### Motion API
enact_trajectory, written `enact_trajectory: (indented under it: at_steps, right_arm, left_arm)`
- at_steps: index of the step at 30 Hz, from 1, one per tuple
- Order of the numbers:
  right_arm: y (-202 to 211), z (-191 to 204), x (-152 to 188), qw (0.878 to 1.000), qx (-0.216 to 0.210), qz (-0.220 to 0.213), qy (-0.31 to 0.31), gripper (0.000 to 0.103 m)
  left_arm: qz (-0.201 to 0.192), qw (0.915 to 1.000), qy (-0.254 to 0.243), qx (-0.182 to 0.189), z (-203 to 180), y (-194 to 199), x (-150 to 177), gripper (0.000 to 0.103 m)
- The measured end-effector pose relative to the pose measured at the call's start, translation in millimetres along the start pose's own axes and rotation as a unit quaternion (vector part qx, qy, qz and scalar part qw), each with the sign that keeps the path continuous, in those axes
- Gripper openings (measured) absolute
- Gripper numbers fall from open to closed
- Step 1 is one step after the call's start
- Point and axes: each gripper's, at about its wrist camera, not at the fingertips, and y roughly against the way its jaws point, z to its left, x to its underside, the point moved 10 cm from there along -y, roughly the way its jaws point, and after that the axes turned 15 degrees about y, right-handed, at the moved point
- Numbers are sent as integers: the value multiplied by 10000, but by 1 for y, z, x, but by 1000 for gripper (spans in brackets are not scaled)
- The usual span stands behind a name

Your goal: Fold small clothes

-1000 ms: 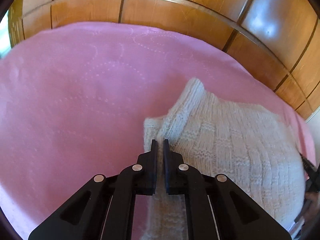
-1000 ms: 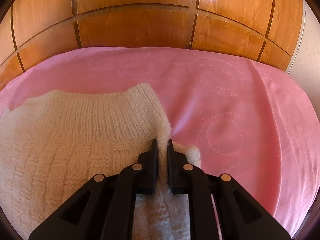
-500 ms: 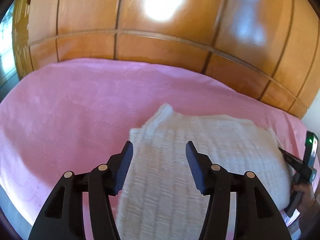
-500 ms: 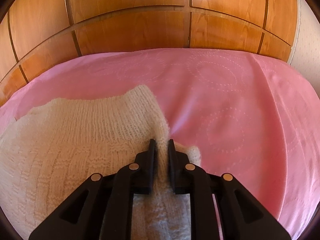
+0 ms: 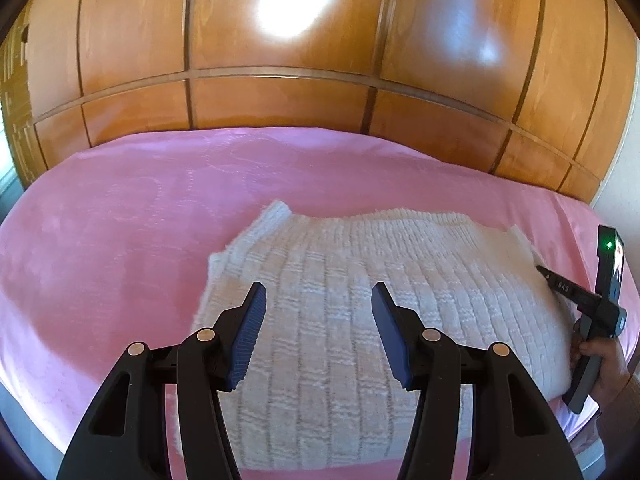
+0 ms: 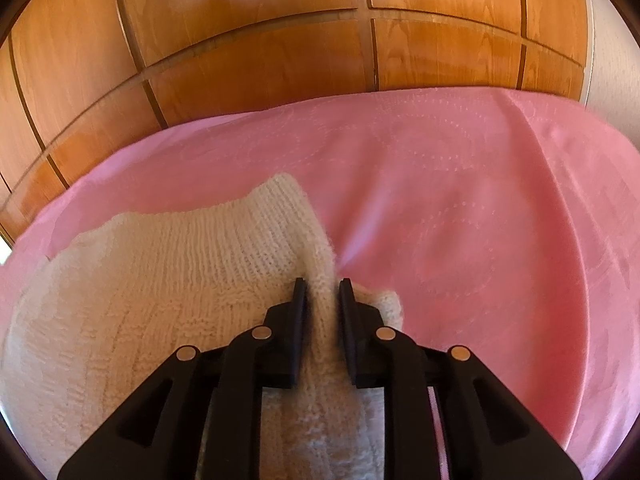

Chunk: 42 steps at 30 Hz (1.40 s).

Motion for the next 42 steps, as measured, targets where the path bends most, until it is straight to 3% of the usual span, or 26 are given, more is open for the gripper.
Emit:
enact_trajectory:
  at_steps: [18,21,23,25,28,34,38,42]
  right_arm:
    - [-2,-6,2,9974,-551,-88,-451,22]
    - [-2,-7,0,9962,-716,16,-505,27]
    - [1,-3,-4,9942,-961,87,-474,58]
    - [8,1,-9,9930,-1094,97,-431,76]
    - [25,2,-16,9940,-1044,-12,-330,89]
    - [45,-16,11,9893,-1294,230,-632,90]
    - [52,-27,40,9835,-1464,434,-971,90]
    - [63,-16,63,9745,-1865,557,-1113,82]
  left_arm:
    - [417,9975,-546,173,-44,-33,25,53]
    - [521,9966,-620,164,-48,-43,31,53]
    - [576,9961,-649,165,-52,-49,35,53]
    - [589,9957,-693,159,-54,-52,37,53]
    - [573,9954,-738,213,-60,-53,37,53]
    - [690,9948,-685,312,-64,-59,41,53]
    - [758,9937,-454,692,-73,-52,41,53]
    - [937,9902,-598,845,-85,-55,53,53]
